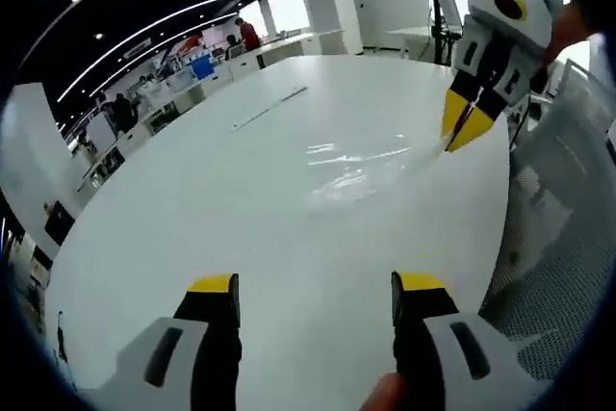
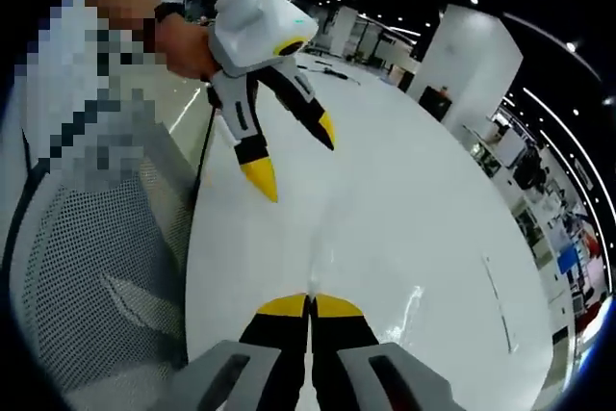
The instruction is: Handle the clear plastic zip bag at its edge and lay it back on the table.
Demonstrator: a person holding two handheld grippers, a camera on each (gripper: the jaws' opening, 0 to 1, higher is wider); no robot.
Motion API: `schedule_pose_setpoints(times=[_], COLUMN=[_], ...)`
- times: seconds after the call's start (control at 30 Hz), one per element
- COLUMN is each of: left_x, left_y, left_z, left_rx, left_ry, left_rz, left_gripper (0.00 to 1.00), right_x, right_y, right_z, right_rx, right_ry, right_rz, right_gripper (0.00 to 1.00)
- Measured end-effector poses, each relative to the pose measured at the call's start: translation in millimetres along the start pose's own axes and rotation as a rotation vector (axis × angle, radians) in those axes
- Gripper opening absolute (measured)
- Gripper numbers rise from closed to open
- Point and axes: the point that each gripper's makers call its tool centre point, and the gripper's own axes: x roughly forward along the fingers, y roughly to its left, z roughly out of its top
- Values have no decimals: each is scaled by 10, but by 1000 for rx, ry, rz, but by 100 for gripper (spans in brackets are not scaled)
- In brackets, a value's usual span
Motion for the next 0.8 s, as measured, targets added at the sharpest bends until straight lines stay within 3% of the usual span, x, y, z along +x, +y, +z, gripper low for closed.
schedule_pose_setpoints(times=[0.17,0.27,0.33,0.53,0.7,0.8], left_x=[26,66,87,124,156,160], left_y=[43,73,31,-46,-109,-115], left_z=[63,80,86,130,103,120], left_rx=[57,162,173,344,425,432], left_ry=[-14,-13,-14,-9,-6,-16], left_rz=[0,11,-7,-38,-68,-74], left_gripper=[59,49,49,45,35,28], right_x=[-22,-36,-46,-89,-110,-119], right_y=[55,77,89,124,143,159], right_z=[3,1,-5,0,-3,11], right_rx=[-23,-24,-29,-53,-60,-68], right_ry=[3,1,3,5,6,5], right_rz=[17,29,36,57,71,76], right_gripper=[0,0,0,0,0,0])
